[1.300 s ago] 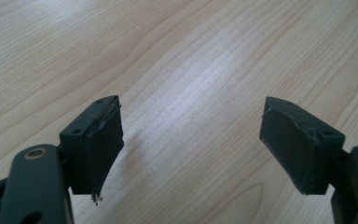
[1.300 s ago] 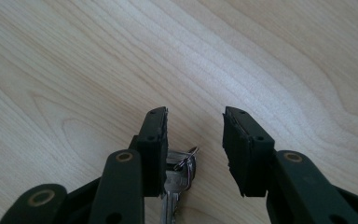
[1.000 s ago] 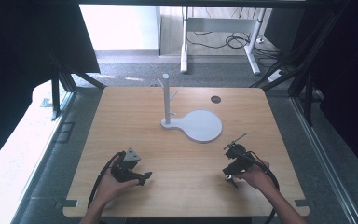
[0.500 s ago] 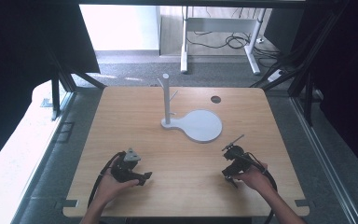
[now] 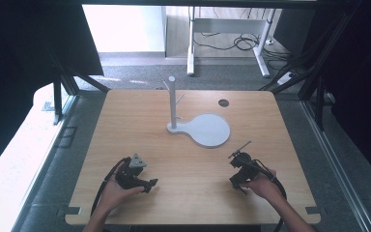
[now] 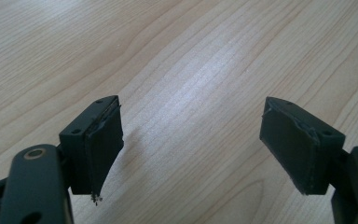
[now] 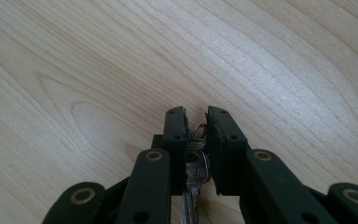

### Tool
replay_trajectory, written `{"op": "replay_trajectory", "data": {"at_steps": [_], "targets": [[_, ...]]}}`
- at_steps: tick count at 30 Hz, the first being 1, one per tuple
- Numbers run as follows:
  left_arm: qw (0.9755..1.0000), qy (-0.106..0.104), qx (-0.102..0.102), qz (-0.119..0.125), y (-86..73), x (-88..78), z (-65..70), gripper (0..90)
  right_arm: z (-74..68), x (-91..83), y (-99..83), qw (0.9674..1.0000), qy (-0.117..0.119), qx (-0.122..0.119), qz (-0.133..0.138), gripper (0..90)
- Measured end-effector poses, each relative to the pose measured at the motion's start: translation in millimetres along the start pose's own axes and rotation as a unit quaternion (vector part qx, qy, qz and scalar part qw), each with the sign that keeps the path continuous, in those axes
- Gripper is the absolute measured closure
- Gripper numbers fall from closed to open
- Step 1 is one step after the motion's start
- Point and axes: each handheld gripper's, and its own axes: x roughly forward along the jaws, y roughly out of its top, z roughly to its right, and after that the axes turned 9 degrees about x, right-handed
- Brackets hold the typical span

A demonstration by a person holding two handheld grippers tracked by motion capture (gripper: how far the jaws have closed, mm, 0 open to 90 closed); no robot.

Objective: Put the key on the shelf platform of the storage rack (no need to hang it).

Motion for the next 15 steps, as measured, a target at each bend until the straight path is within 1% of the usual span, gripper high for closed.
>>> {"op": "replay_trajectory", "data": {"at_steps": [9, 13, 15], "targets": [[1.0, 0.001, -0.002, -0.001, -0.9, 1.1, -0.8, 21.5, -2.2, 2.7, 1.3, 0.9999, -0.005, -0.011, -0.011, 84.4], [1.0, 0.0, -0.003, -0.001, -1.1, 0.3, -1.4, 21.5, -3.6, 2.7, 1.5, 0.9997, -0.004, -0.019, -0.015, 87.8], [1.0, 0.0, -0.002, 0.0, -1.3, 0.0, -2.0, 21.5, -4.7, 2.3, 1.2, 0.9994, -0.007, -0.028, -0.017, 88.3]]}}
